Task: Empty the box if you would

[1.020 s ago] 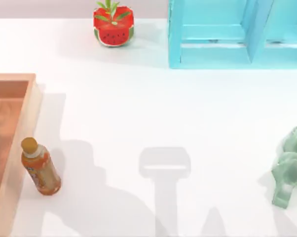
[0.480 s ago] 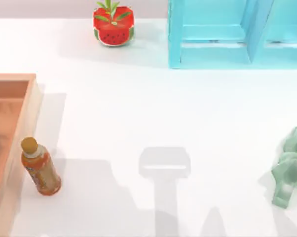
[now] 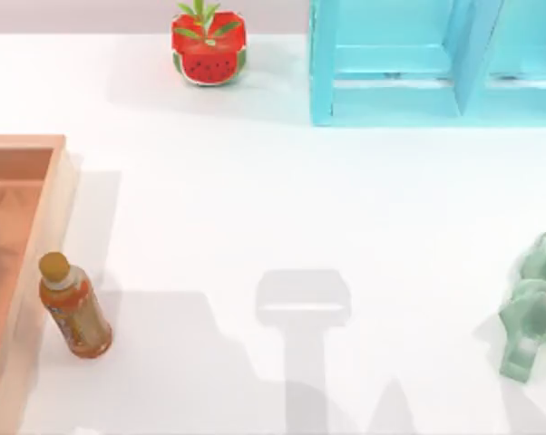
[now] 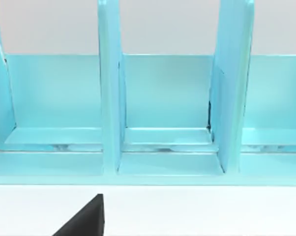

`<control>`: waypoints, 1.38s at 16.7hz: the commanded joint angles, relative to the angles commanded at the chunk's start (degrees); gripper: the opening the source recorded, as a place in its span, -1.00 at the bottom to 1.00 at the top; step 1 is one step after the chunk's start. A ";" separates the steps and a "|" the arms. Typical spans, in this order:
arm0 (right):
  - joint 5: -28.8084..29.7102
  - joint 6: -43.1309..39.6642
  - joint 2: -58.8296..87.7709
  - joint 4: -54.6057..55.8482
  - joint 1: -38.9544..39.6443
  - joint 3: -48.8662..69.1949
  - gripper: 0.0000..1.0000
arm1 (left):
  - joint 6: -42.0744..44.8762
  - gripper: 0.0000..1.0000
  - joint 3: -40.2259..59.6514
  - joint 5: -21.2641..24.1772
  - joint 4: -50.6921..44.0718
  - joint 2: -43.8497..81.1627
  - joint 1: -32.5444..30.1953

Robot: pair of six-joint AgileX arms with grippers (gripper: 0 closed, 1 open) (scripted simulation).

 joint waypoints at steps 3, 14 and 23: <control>0.00 0.00 0.00 0.00 0.00 0.00 1.00 | -5.37 -1.00 4.86 -0.09 0.84 5.39 -5.40; 0.00 0.00 0.00 0.00 0.00 0.00 1.00 | -44.31 -1.00 23.70 0.13 8.19 32.55 -44.82; 0.00 0.00 0.00 0.00 0.00 0.00 1.00 | -45.89 -1.00 23.47 0.23 11.18 34.59 -46.35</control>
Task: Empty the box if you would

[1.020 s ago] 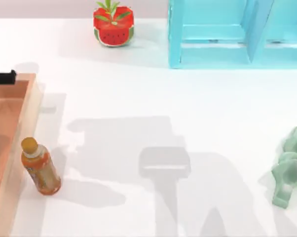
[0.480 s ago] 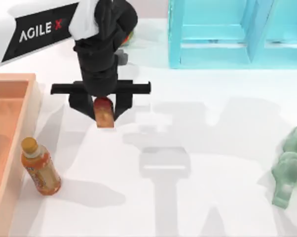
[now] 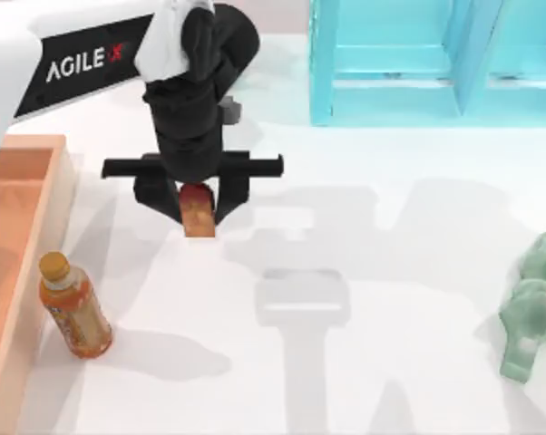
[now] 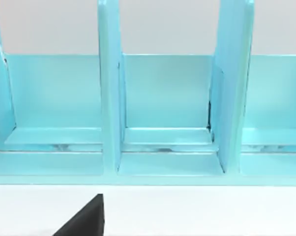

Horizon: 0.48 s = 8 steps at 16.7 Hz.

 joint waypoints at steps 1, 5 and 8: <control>0.00 0.00 0.00 0.00 0.00 0.00 1.00 | 0.00 -1.00 -0.94 0.00 1.40 0.40 0.00; 0.00 0.00 0.00 0.00 0.00 0.00 1.00 | 0.00 -1.00 -4.39 -0.05 6.53 2.11 -0.08; 0.00 0.00 0.00 0.00 0.00 0.00 1.00 | 0.00 -1.00 -4.64 -0.06 6.90 2.25 -0.09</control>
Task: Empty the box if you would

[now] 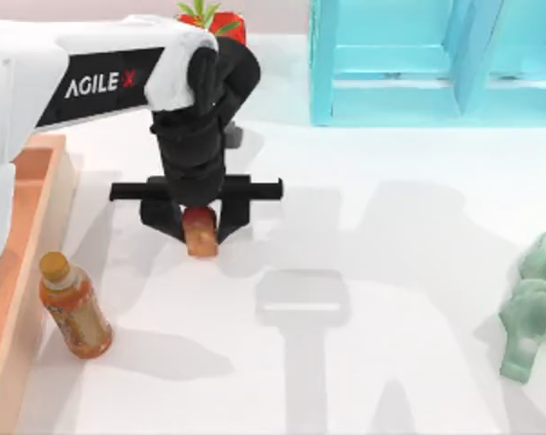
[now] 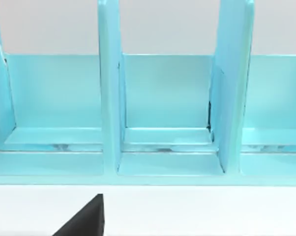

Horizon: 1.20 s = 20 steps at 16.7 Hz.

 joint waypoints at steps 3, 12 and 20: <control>0.00 0.00 0.00 0.00 0.00 0.00 1.00 | 0.00 -0.70 0.00 0.00 0.00 0.00 0.00; 0.00 0.00 0.00 0.00 0.00 0.00 1.00 | 0.00 0.66 0.00 0.00 0.00 0.00 0.00; 0.00 0.00 0.00 0.00 0.00 0.00 1.00 | 0.00 1.00 0.00 0.00 0.00 0.00 0.00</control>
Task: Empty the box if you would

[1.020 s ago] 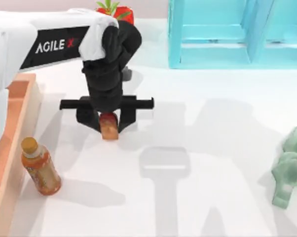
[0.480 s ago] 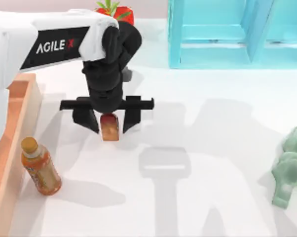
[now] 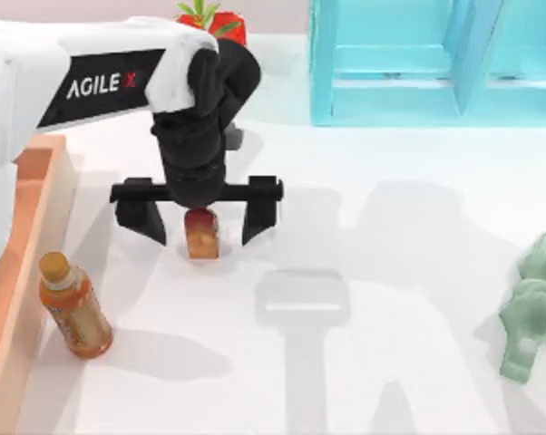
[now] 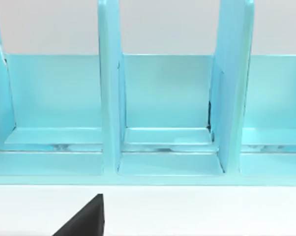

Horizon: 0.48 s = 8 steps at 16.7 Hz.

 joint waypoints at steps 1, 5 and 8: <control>0.00 0.00 0.00 0.00 0.00 0.00 1.00 | 0.00 1.00 0.00 0.00 0.00 0.00 0.00; 0.00 0.00 0.00 0.00 0.00 0.00 1.00 | -0.01 1.00 0.73 0.00 -0.93 -0.23 0.03; 0.00 0.00 0.00 0.00 0.00 0.00 1.00 | -0.06 1.00 4.35 -0.01 -5.60 -1.28 0.00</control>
